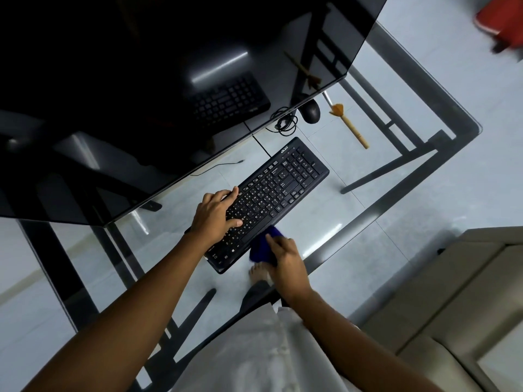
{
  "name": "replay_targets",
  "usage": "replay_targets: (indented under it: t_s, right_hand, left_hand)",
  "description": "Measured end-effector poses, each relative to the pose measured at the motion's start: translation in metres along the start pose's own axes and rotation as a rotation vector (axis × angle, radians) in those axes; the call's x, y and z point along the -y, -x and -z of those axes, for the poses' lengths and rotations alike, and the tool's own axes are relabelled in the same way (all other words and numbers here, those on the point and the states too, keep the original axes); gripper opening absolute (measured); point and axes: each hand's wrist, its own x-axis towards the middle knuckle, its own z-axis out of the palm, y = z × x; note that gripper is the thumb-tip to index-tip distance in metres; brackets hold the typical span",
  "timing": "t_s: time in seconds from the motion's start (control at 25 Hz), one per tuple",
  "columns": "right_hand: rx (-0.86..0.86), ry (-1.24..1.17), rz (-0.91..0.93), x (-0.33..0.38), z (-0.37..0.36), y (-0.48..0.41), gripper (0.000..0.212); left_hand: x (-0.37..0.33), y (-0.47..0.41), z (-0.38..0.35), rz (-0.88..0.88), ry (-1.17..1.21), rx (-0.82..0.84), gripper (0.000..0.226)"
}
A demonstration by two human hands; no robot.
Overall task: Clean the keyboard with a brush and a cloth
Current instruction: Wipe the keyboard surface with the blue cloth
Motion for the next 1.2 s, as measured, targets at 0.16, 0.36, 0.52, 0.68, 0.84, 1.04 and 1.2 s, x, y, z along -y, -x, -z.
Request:
replay_targets:
  t_s: [0.16, 0.36, 0.52, 0.68, 0.84, 1.04, 1.2]
  right_hand:
    - [-0.213, -0.014, -0.227, -0.027, 0.039, -0.045, 0.056]
    - [-0.07, 0.14, 0.157, 0.012, -0.002, -0.01, 0.057]
    - [-0.038, 0.118, 0.201, 0.021, -0.004, -0.009, 0.054]
    - [-0.185, 0.027, -0.122, -0.013, 0.036, -0.053, 0.053]
    - [-0.202, -0.013, -0.131, -0.002, 0.031, -0.049, 0.052]
    - [0.053, 0.012, 0.224, 0.019, -0.002, 0.005, 0.057]
    - [-0.144, -0.023, -0.077, -0.014, 0.033, -0.047, 0.053]
  left_hand:
    - [-0.001, 0.001, 0.001, 0.003, 0.007, -0.005, 0.086]
    - [-0.002, 0.0, 0.001, 0.011, 0.008, -0.002, 0.085]
    - [-0.002, 0.001, 0.001, -0.002, -0.014, 0.001, 0.085]
    - [-0.003, 0.002, 0.002, 0.006, 0.007, -0.004, 0.086]
    - [-0.004, 0.002, 0.002, 0.009, 0.007, -0.011, 0.085]
    - [-0.003, 0.002, 0.001, 0.005, -0.016, 0.001, 0.085]
    - [-0.002, 0.001, 0.002, 0.011, 0.007, 0.001, 0.085]
